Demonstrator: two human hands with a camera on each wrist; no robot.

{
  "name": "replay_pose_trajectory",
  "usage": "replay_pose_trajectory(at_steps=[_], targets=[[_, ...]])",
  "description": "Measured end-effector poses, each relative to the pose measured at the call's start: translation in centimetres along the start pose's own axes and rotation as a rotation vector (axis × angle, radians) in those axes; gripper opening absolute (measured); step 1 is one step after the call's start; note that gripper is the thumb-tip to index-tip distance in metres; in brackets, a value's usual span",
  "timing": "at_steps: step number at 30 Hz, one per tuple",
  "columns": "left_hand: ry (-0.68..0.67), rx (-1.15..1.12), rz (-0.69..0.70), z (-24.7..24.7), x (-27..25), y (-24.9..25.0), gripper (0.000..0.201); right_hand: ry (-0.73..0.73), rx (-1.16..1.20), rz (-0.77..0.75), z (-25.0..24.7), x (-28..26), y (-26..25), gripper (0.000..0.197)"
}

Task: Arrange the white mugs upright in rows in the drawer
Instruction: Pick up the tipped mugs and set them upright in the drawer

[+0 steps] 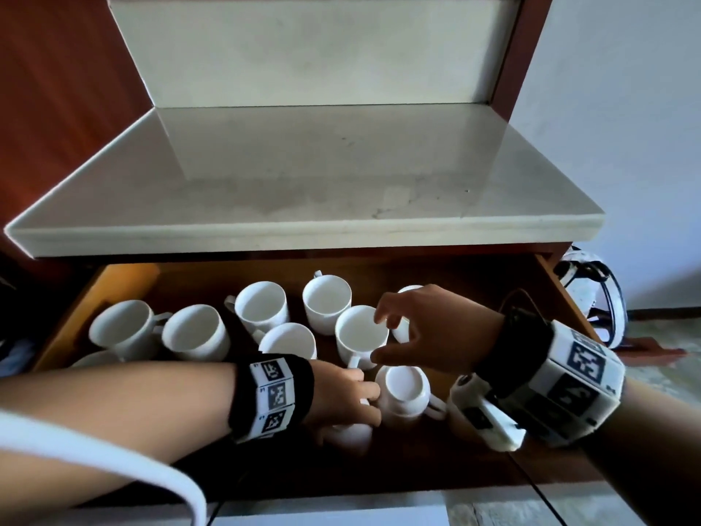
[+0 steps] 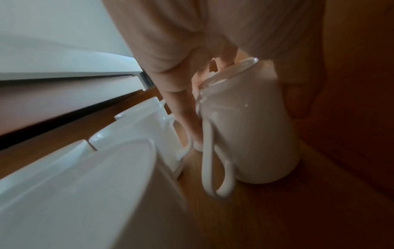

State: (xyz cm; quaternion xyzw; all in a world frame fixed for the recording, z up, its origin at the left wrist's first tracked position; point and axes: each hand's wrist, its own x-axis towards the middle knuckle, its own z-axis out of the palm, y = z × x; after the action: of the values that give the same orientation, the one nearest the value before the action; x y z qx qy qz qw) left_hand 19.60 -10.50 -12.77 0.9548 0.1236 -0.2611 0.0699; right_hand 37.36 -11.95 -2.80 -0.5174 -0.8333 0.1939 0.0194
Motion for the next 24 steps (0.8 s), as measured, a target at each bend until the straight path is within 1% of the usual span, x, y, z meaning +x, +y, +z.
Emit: replay_pose_trajectory(at_steps=[2, 5, 8, 9, 10, 11, 12, 13, 14, 15, 16, 17, 18, 19, 20, 22, 24], targets=[[0.11, -0.16, -0.012, -1.0, -1.1, 0.1, 0.075, -0.004, 0.064, -0.017, -0.3, -0.3, 0.4, 0.051], [0.405, -0.31, -0.035, -2.5, -4.3, 0.1, 0.074, -0.042, 0.223, -0.037, -0.5, -0.7, 1.2, 0.055], [0.625, -0.545, -0.102, -4.2, -7.7, -0.3, 0.071, -0.144, 0.36, -0.073, -0.6, -1.1, 1.3, 0.073], [0.722, -0.631, -0.136, -4.5, -8.4, -0.4, 0.071, -0.166, 0.418, -0.096, -0.6, -1.1, 1.1, 0.079], [0.831, -0.75, -0.178, -4.6, -9.0, -0.5, 0.07, -0.158, 0.493, -0.133, -0.5, -1.0, 0.5, 0.084], [0.929, -0.916, -0.213, -4.7, -9.2, -0.4, 0.071, -0.11, 0.59, -0.168, -0.3, -1.0, 0.0, 0.086], [1.006, -1.113, -0.219, -4.7, -9.2, -0.3, 0.071, -0.032, 0.696, -0.186, 0.0, -0.8, -0.7, 0.085], [1.063, -1.287, -0.195, -4.7, -9.2, -0.3, 0.07, 0.054, 0.785, -0.189, 0.1, -0.5, -1.3, 0.083], [1.104, -1.401, -0.175, -4.6, -9.0, -0.4, 0.069, 0.131, 0.842, -0.187, 0.2, -0.3, -1.7, 0.08], [1.111, -1.451, -0.166, -4.6, -9.0, -0.7, 0.068, 0.191, 0.858, -0.186, 0.2, 0.0, -2.0, 0.078], [1.068, -1.46, -0.154, -4.8, -9.2, -1.2, 0.07, 0.232, 0.828, -0.18, 0.1, 0.2, -2.2, 0.075], [0.978, -1.432, -0.156, -5.0, -9.5, -1.7, 0.075, 0.254, 0.748, -0.163, 0.0, 0.3, -2.3, 0.074], [0.855, -1.353, -0.181, -5.2, -10.1, -2.4, 0.081, 0.257, 0.618, -0.138, -0.1, 0.4, -2.6, 0.075], [0.731, -1.214, -0.225, -5.4, -10.5, -3.0, 0.084, 0.242, 0.455, -0.099, -0.1, 0.5, -2.9, 0.077], [0.64, -1.034, -0.27, -5.4, -11.0, -3.6, 0.083, 0.206, 0.295, -0.068, 0.0, 0.7, -3.4, 0.079], [0.53, -0.705, -0.347, -5.2, -11.3, -4.6, 0.082, 0.09, 0.066, -0.047, 1.0, 1.1, -4.5, 0.081], [0.443, -0.559, -0.397, -4.8, -11.3, -5.1, 0.084, -0.039, -0.092, -0.04, 2.2, 1.6, -5.6, 0.087]])
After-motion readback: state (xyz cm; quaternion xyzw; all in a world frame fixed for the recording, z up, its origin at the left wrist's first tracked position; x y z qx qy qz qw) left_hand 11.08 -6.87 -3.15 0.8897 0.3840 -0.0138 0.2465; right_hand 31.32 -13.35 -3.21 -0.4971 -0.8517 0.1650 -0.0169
